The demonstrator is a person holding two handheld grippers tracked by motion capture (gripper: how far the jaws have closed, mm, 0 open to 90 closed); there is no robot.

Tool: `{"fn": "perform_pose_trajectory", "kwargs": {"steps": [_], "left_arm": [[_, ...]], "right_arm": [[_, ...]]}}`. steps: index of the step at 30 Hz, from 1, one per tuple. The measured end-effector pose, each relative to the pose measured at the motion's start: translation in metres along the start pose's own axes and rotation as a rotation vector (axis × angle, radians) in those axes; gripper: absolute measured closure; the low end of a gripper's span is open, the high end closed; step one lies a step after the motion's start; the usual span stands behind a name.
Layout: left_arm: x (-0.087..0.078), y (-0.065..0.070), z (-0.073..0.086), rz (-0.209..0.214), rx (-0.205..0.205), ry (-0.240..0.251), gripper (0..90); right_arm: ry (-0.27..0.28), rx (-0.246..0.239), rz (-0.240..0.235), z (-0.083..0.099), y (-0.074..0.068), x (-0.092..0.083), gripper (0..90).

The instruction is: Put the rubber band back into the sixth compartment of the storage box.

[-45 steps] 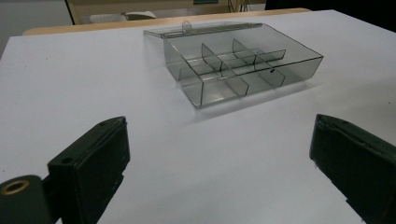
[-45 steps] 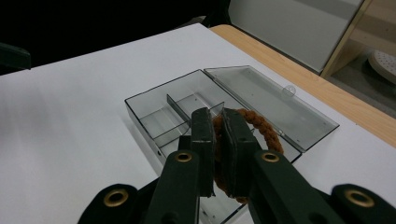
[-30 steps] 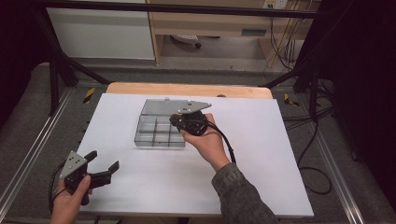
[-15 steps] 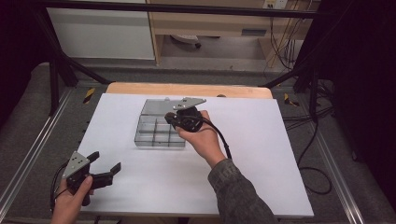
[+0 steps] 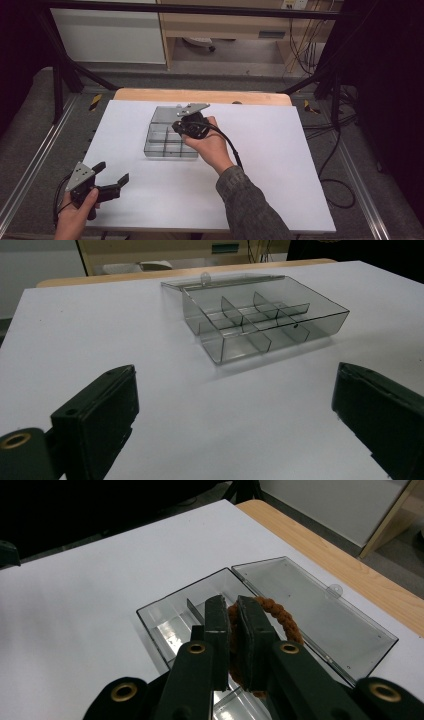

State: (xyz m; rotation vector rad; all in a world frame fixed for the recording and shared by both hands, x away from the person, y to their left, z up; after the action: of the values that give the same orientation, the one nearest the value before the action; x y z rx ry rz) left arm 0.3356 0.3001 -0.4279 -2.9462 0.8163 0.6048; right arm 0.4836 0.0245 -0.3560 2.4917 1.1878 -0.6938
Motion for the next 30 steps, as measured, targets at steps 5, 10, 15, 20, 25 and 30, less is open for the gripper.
{"fn": "perform_pose_trajectory", "kwargs": {"steps": [5, 10, 15, 20, 25, 30], "left_arm": [[0.000, 0.000, 0.000, 0.003, 0.005, -0.003, 5.1], [0.000, 0.001, 0.000, 0.006, 0.002, 0.002, 5.2], [0.001, 0.002, 0.000, 0.009, 0.004, 0.001, 5.2], [0.001, 0.002, 0.000, 0.012, 0.005, 0.000, 5.2], [0.001, 0.002, 0.000, 0.014, 0.008, -0.003, 5.2], [0.001, 0.003, 0.000, 0.017, 0.008, -0.006, 5.2]], "right_arm": [[-0.028, -0.001, 0.007, 0.004, 0.003, 0.005, 84.3], [-0.042, 0.000, 0.010, 0.006, 0.006, 0.007, 84.3], [-0.051, -0.003, 0.009, 0.008, 0.006, 0.009, 84.3], [-0.064, -0.004, 0.006, 0.010, 0.006, 0.011, 84.3], [-0.071, -0.005, 0.001, 0.012, 0.005, 0.012, 84.3], [-0.077, -0.011, -0.004, 0.013, 0.004, 0.014, 84.3]]}}
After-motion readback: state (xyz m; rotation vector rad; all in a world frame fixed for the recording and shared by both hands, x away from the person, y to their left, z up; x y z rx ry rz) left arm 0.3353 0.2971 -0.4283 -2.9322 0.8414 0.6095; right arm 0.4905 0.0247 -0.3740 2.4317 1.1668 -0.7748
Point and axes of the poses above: each handheld gripper's, and its own axes: x roughly forward along the jaws, z roughly out of its underside, y roughly to its right, the point moved 3 cm from there along x, roughly forward along the jaws, and after that the axes turned 3 degrees about z, right-handed, at the moved point
